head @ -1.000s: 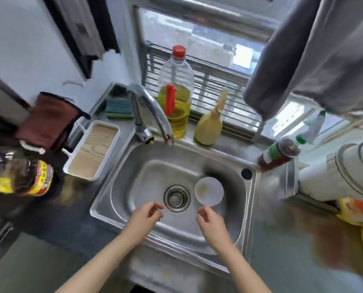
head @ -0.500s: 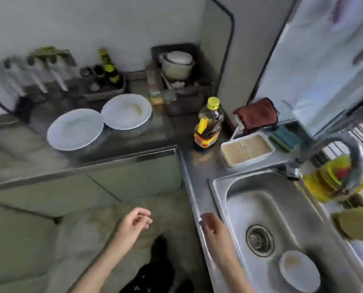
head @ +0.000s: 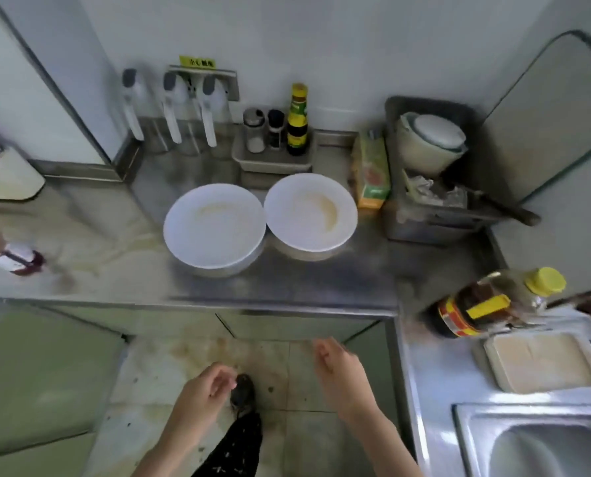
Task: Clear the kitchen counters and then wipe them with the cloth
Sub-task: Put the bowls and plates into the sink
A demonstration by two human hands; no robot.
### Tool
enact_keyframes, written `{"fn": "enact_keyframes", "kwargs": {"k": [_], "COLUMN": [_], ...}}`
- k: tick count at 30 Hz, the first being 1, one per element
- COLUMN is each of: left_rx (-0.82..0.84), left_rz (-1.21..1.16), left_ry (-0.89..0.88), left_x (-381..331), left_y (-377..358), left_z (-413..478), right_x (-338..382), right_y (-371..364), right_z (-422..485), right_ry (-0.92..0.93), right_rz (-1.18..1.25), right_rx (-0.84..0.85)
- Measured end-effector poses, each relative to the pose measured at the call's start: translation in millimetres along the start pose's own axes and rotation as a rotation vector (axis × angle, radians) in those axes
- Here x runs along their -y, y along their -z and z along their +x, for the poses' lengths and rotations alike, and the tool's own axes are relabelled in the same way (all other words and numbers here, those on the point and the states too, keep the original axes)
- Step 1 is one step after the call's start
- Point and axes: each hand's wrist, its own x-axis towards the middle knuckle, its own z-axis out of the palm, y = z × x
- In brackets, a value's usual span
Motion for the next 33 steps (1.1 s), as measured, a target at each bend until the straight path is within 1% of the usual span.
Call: {"fn": "enact_keyframes", "kwargs": {"k": [2,4,6,8,12,15,16,18,20,21,22,24,25,27,30,33], "left_rx": [-0.006,-0.033,-0.049,-0.087,-0.194,-0.307,-0.37,-0.526,-0.646,-0.661,-0.648,-0.632,-0.628,-0.599,-0.581,-0.57], "left_rz": [0.011,0.003,-0.008,-0.021,-0.082,-0.039,-0.025,-0.009,-0.042,-0.085,-0.183,-0.492,-0.609,-0.679,-0.816,-0.917], "left_ry": [-0.017,-0.055,-0.073,-0.066,0.021,0.126,0.166,0.264,0.4,0.468,0.536,0.642,0.659,0.663,0.669,0.646], "left_x": [-11,-27,-43,-57,-65,-66,-68,-70,-72,-72,-73,-78,-79,-78,-79,-75], "left_y": [24,45,65,81,103,100,97,88,82,80,78,77,76,75,74,74], "left_z": [37,75,110,139,178,185,184,180,177,178,181,189,192,198,198,195], "right_x": [-5,-7,-3,6,25,42,48,59,67,67,70,71,70,70,68,67], "right_y": [-1,3,9,18,29,28,27,25,23,20,20,18,17,22,35,45], "right_z": [16,27,38,53,111,169,185,210,224,230,232,236,237,235,228,217], "right_ry": [-0.073,-0.163,-0.231,-0.279,-0.341,-0.438,-0.507,-0.698,-0.845,-0.871,-0.871,-0.855,-0.848,-0.846,-0.83,-0.767], "right_rz": [-0.075,-0.073,0.008,0.109,0.291,0.391,0.506,0.834,1.062,1.124,1.167,1.236,1.273,1.272,1.18,1.088], "right_rx": [0.029,0.04,0.021,-0.032,-0.098,-0.119,-0.141,-0.199,-0.26,-0.299,-0.339,-0.403,-0.419,-0.42,-0.4,-0.372]}}
